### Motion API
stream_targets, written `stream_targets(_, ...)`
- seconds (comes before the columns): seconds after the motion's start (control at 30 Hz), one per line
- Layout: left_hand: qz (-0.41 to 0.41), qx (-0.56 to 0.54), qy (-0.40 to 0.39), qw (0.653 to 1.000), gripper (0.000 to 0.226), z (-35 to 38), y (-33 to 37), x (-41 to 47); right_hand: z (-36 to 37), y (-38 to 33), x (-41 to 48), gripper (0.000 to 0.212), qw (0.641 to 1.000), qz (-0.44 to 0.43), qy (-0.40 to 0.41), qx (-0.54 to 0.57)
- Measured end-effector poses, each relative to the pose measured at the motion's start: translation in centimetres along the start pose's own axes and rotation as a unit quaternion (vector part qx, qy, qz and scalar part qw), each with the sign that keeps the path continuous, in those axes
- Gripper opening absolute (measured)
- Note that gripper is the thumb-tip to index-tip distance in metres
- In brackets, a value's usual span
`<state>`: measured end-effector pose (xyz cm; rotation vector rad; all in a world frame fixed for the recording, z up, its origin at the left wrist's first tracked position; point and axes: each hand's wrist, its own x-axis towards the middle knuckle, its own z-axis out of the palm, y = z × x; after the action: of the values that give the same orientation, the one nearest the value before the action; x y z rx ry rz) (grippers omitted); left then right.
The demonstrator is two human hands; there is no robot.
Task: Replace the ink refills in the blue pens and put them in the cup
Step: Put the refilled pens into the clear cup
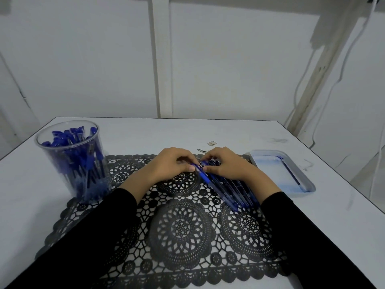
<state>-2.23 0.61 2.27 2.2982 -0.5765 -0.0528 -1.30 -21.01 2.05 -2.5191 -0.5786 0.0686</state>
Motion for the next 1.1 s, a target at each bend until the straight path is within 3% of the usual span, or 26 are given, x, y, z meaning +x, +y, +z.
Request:
stream_targets(0.2,-0.052,-0.207,0.021,0.977,0.019,-0.6,0.4,-1.0,-0.1,-0.6,-0.4,0.021,0.994,0.009,0.050,0.097)
stream_targets(0.37,-0.058,-0.392,0.071,0.915,0.021,-1.1,1.0,-1.9,-0.5,-1.4,-0.8,0.018,0.965,0.019,0.129,0.226)
stream_targets(0.43,-0.064,-0.418,0.102,0.900,0.023,-1.6,1.8,-2.3,-0.8,-2.2,-1.1,0.017,0.953,0.009,0.158,0.258)
stream_targets(0.67,-0.022,-0.333,0.242,0.911,0.021,-3.4,5.9,-4.5,-2.1,-6.7,-2.1,0.020,0.915,-0.040,0.228,0.332)
stream_targets(0.8,0.028,-0.247,0.337,0.908,0.023,-6.4,8.5,-6.4,-3.4,-11.1,-1.5,0.022,0.869,-0.091,0.311,0.374)
stream_targets(1.0,0.124,-0.086,0.466,0.872,0.025,-12.9,10.5,-10.9,-5.0,-18.6,0.1,0.024,0.783,-0.165,0.400,0.448)
stream_targets(1.1,0.130,-0.051,0.517,0.845,0.022,-15.7,9.6,-12.9,-4.2,-21.5,1.3,0.022,0.756,-0.176,0.417,0.473)
